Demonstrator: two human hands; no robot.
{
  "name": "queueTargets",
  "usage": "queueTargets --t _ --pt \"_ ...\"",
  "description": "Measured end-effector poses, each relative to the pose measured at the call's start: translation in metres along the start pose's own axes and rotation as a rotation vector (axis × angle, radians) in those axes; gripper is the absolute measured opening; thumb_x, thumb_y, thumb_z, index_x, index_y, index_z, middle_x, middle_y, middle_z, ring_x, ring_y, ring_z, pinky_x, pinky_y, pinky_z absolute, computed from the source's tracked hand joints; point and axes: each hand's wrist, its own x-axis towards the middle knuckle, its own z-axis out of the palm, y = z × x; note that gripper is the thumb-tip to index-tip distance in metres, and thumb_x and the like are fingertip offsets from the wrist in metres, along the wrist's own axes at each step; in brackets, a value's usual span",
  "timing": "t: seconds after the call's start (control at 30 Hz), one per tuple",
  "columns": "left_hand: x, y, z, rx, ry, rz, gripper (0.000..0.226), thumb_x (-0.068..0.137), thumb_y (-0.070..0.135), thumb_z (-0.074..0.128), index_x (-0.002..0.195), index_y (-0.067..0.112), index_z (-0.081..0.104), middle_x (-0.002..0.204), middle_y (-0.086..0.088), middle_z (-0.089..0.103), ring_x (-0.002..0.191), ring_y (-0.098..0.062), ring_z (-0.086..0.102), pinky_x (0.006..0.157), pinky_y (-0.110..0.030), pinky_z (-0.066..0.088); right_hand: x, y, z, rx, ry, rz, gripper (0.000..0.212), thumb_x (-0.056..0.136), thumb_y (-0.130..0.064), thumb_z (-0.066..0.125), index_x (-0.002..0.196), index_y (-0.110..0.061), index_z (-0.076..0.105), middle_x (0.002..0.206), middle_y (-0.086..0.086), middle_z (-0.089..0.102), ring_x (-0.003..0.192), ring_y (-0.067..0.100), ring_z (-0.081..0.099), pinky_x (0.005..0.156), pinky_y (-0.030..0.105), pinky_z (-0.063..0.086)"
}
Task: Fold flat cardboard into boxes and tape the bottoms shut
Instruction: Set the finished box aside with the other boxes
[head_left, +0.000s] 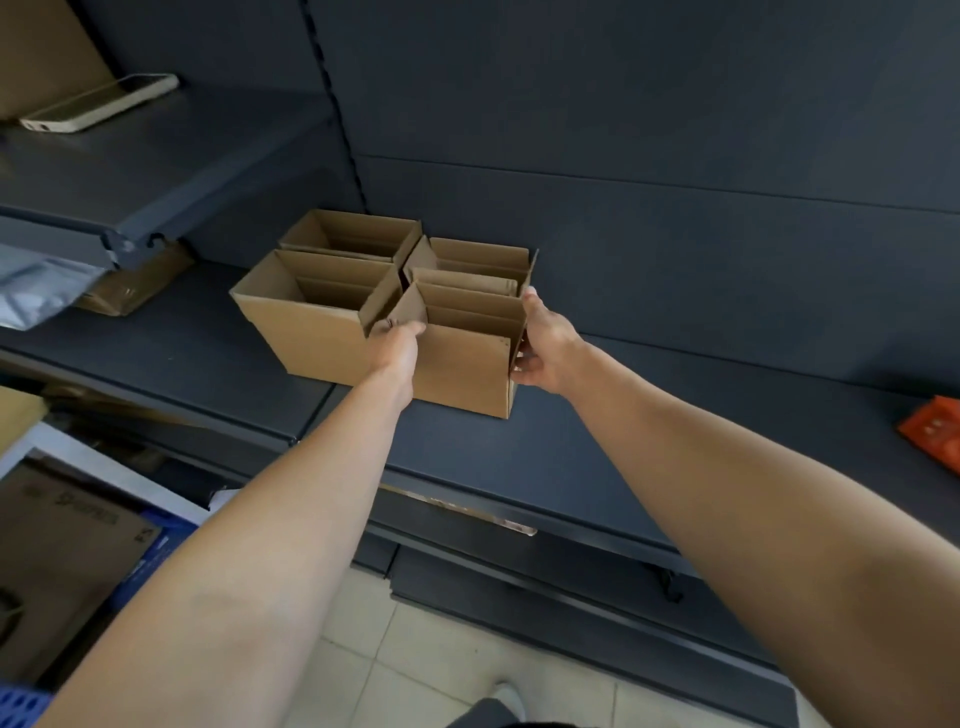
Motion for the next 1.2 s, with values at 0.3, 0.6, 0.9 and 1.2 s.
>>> queueTargets --t 0.3,0.6,0.9,1.2 --pt "0.017 0.001 -0.002 0.059 -0.015 0.032 0.046 0.091 0.014 0.055 0.135 0.016 0.039 0.131 -0.007 0.051 0.119 -0.027 0.048 0.104 -0.04 0.037 0.008 -0.003 0.012 -0.046 0.038 -0.02 0.068 0.09 -0.063 0.045 0.14 -0.017 0.044 0.14 0.003 0.051 0.124 0.025 0.052 0.104 0.044 0.043" --pt "-0.034 0.01 -0.005 0.545 0.088 0.47 0.043 0.094 0.006 0.05 0.135 0.01 0.04 0.137 -0.009 0.041 0.112 -0.023 0.052 0.086 -0.024 0.043 -0.052 -0.029 -0.002 -0.915 0.095 -0.509 0.066 0.093 -0.047 0.052 0.144 -0.011 0.034 0.142 0.009 0.045 0.127 0.026 0.046 0.091 0.03 0.042" --pt "-0.14 0.057 -0.02 1.032 0.133 0.957 0.055 0.088 0.022 0.061 0.137 0.009 0.041 0.141 -0.008 0.037 0.131 -0.027 0.036 0.112 -0.042 0.029 -0.143 -0.07 -0.017 -1.571 0.068 -0.917 0.081 0.089 -0.051 0.056 0.151 -0.014 0.019 0.156 0.008 0.026 0.148 0.03 0.007 0.12 0.046 0.004" --pt "-0.282 0.063 -0.053 1.19 0.442 0.988 0.063 0.084 0.02 0.066 0.141 0.011 0.039 0.141 -0.007 0.038 0.132 -0.027 0.033 0.109 -0.035 0.022 -0.245 -0.073 -0.031 -1.599 -0.098 -1.332 0.076 0.086 -0.046 0.062 0.146 -0.011 0.029 0.148 0.008 0.037 0.144 0.027 0.02 0.119 0.04 0.01"
